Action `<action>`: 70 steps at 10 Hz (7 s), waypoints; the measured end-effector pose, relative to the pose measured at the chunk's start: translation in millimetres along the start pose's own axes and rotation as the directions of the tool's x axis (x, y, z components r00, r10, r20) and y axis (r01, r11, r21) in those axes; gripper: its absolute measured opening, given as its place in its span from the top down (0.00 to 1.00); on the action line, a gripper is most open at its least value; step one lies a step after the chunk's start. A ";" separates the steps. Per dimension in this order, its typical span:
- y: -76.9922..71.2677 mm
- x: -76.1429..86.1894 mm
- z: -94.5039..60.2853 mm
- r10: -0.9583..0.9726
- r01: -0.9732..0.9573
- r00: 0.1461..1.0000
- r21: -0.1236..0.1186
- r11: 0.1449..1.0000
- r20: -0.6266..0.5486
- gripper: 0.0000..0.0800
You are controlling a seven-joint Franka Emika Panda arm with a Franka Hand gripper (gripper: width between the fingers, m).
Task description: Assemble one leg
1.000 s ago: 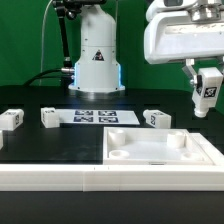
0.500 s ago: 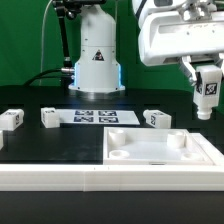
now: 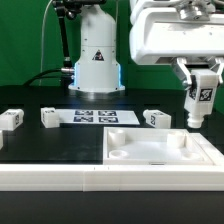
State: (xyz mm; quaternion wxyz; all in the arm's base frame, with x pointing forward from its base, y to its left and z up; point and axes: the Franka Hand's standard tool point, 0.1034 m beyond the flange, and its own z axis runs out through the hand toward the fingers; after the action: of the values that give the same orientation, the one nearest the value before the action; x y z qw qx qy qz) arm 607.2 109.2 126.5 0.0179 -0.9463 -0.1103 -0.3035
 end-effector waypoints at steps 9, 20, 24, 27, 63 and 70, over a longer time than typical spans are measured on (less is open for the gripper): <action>1.3 -0.2 27.9 0.004 -0.004 1.000 -0.001 1.000 0.004 0.63; -1.9 2.5 28.7 0.013 -0.013 1.000 -0.005 1.000 -0.013 0.63; -2.8 -6.5 34.9 0.012 -0.012 1.000 -0.004 1.000 -0.001 0.63; -3.5 -11.7 38.3 0.011 -0.011 1.000 -0.004 1.000 0.008 0.63; -2.6 -14.7 36.5 0.030 -0.074 0.856 0.066 0.995 0.515 0.19; -2.0 -14.8 37.1 0.039 -0.081 0.858 0.061 0.995 0.512 0.63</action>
Offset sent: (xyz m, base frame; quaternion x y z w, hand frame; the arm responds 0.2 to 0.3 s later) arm 0.0000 0.0000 0.0000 0.0000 0.0000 0.0000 1.0000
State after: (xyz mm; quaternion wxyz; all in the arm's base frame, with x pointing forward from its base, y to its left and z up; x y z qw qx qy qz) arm 616.2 112.0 87.7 0.0356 -0.9943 -0.0936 -0.0368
